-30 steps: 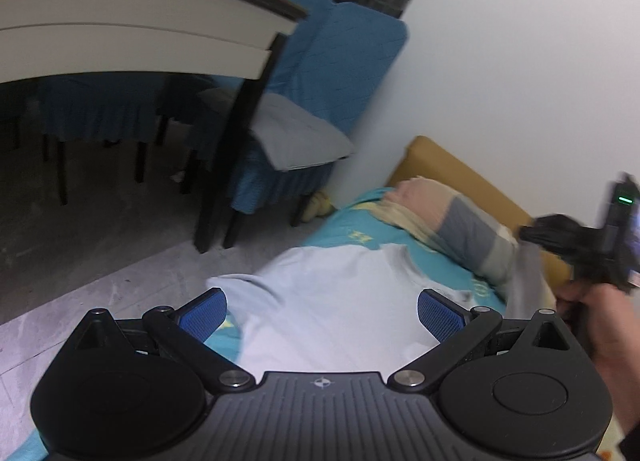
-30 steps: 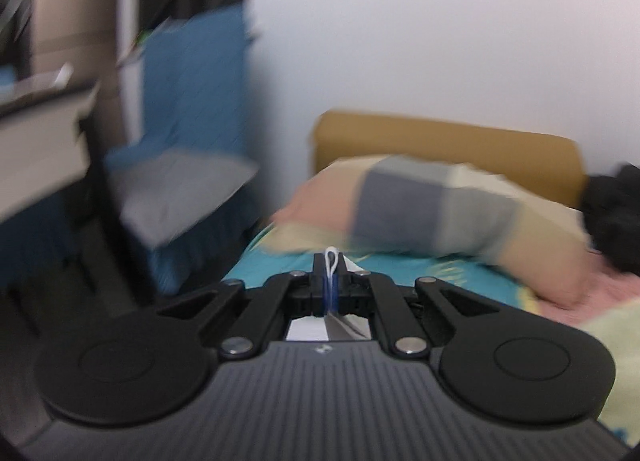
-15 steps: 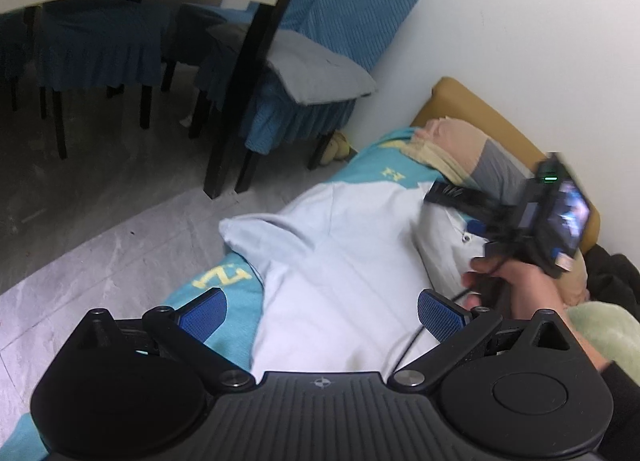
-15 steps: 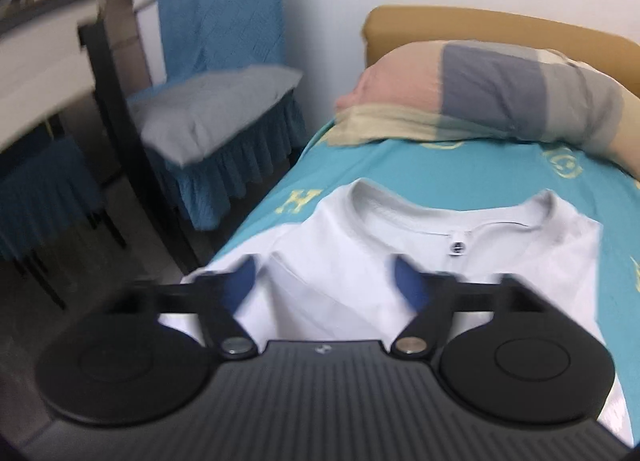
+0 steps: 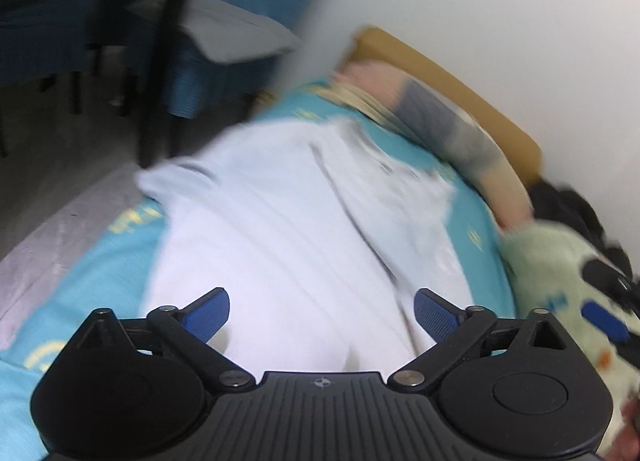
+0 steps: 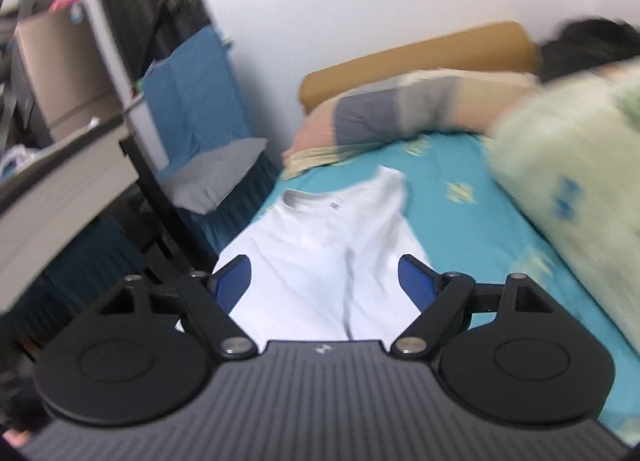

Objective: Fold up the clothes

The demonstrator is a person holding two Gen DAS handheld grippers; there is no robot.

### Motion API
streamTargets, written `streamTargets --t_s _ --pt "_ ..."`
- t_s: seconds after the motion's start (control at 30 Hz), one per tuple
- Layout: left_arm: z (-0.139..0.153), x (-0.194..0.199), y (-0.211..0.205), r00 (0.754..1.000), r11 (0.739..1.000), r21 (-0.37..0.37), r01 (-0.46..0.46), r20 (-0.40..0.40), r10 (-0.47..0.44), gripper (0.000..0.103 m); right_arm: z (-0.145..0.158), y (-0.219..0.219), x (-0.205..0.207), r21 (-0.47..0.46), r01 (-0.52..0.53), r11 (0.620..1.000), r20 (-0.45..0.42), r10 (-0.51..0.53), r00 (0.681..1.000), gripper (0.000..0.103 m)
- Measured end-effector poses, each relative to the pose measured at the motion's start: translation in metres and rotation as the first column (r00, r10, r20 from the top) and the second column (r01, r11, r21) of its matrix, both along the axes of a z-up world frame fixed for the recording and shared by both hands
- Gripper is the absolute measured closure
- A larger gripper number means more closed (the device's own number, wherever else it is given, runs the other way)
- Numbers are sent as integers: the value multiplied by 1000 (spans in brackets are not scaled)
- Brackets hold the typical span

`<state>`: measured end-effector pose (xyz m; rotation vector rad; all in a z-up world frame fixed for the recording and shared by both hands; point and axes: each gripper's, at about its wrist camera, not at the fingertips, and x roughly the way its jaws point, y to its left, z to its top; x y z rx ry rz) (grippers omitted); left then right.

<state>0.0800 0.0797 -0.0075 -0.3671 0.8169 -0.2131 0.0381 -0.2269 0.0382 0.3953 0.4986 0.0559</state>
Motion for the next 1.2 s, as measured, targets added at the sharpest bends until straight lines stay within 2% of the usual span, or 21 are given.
streamTargets --t_s 0.17,0.27,0.33,0.43,0.5,0.57,0.63,0.7,0.73,0.77,0.8,0.83,0.87,0.9,1.0,1.07,1.1,1.2 --pt "-12 -29 -44 991 990 43 134 -24 -133 16 -18 -42 -85 105 100 989 -45 -96 994 20" --pt "-20 -50 -70 972 969 82 234 -45 -231 25 -23 -54 -98 131 122 984 -22 -120 992 19" --pt "-22 -67 -86 950 946 88 312 -60 -308 30 -24 -62 -101 134 126 983 0 -128 992 19" --pt "-29 -90 -111 906 912 -25 408 -115 -408 35 -24 -75 -97 137 111 984 29 -116 993 20" --pt "-35 -105 -128 869 881 -113 460 -147 -473 35 -30 -87 -96 168 121 978 18 -125 992 20" --pt "-42 -117 -147 843 860 -175 480 -181 -507 33 -36 -99 -95 200 131 971 7 -135 991 20" --pt "-53 -126 -166 820 844 -189 502 -207 -534 27 -42 -111 -94 230 141 963 -5 -144 990 20" --pt "-66 -133 -185 807 843 -140 519 -246 -537 27 -47 -121 -93 254 155 955 -17 -155 988 19" --pt "-73 -135 -193 804 845 -104 525 -265 -533 31 -50 -124 -92 259 165 952 -22 -165 986 19" --pt "-77 -137 -197 806 846 -73 529 -269 -527 33 -52 -127 -91 262 176 949 -28 -175 984 19" --pt "-77 -138 -199 813 847 -47 529 -257 -522 41 -53 -130 -90 264 185 947 -33 -183 983 19" --pt "-75 -139 -199 814 846 -37 531 -253 -522 63 -55 -132 -89 265 190 945 -37 -187 982 19" --pt "-72 -138 -199 809 843 -37 537 -260 -527 78 -56 -133 -89 268 192 944 -40 -188 981 19" --pt "-70 -136 -196 807 846 -61 530 -272 -525 100 -57 -134 -89 270 194 943 -43 -190 981 19" --pt "-60 -129 -168 814 875 -253 413 -329 -479 100 -57 -136 -91 277 193 941 -37 -190 981 19" --pt "-49 -128 -144 820 872 -375 313 -356 -448 101 -56 -136 -91 272 188 944 -32 -186 982 19" --pt "-46 -128 -132 825 873 -404 274 -367 -429 101 -56 -135 -91 266 186 946 -31 -185 982 19" --pt "-43 -131 -100 840 891 -410 193 -400 -366 101 -56 -131 -88 251 179 951 -40 -175 984 19"
